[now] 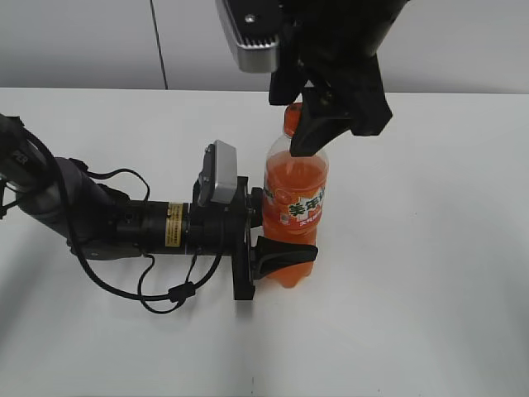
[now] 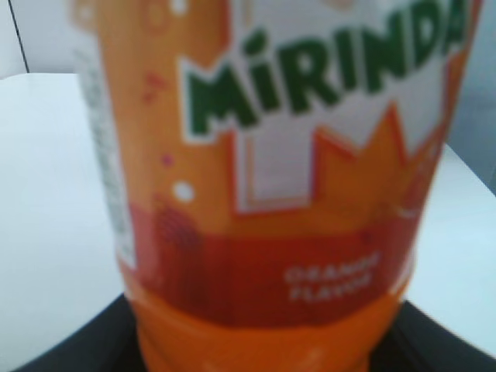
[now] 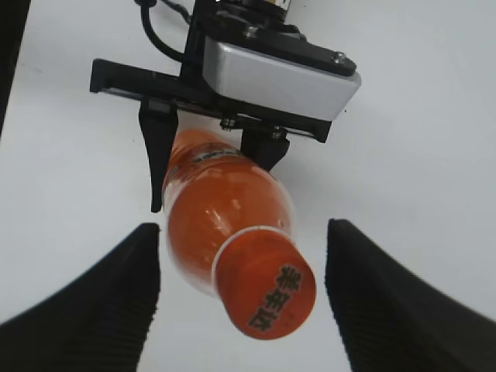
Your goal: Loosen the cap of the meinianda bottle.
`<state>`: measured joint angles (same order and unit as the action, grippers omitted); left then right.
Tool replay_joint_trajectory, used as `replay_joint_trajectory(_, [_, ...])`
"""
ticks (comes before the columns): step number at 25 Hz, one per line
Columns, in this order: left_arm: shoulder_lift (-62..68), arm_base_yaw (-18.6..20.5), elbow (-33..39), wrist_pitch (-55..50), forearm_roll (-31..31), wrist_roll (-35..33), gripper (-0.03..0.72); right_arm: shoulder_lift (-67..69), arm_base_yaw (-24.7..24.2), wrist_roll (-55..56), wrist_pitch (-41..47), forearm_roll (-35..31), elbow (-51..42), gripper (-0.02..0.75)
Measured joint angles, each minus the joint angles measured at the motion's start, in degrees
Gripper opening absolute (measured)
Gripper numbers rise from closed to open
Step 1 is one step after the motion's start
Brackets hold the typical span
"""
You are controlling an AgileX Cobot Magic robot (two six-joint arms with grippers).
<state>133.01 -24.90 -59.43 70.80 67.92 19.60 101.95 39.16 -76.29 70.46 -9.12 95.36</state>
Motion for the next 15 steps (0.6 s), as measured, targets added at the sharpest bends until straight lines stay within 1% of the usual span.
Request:
replay_joint_trajectory(1, [0.0,0.0,0.0,0.0,-0.1,0.1,0.394,0.0,0.0,2.1,0.0,-0.3,0.2,0.502])
replay_joint_trajectory(3, [0.0,0.0,0.0,-0.1,-0.2,0.3,0.394,0.0,0.0,5.5,0.0,-0.8,1.0,0.540])
replay_joint_trajectory(6, [0.0,0.0,0.0,-0.1,-0.3,0.4,0.394,0.0,0.0,12.5,0.0,-1.4,3.8,0.558])
replay_joint_trajectory(7, [0.0,0.0,0.0,-0.1,-0.3,0.4,0.394,0.0,0.0,16.7,0.0,-1.5,4.8,0.561])
replay_joint_trajectory(10, [0.0,0.0,0.0,-0.1,-0.4,0.4,0.394,0.0,0.0,34.5,0.0,-1.6,8.3,0.565])
replay_joint_trajectory(12, [0.0,0.0,0.0,-0.1,-0.4,0.4,0.394,0.0,0.0,49.8,0.0,-1.1,10.2,0.565])
replay_joint_trajectory(15, [0.0,0.0,0.0,-0.1,-0.6,0.4,0.394,0.0,0.0,68.0,0.0,1.3,11.0,0.552])
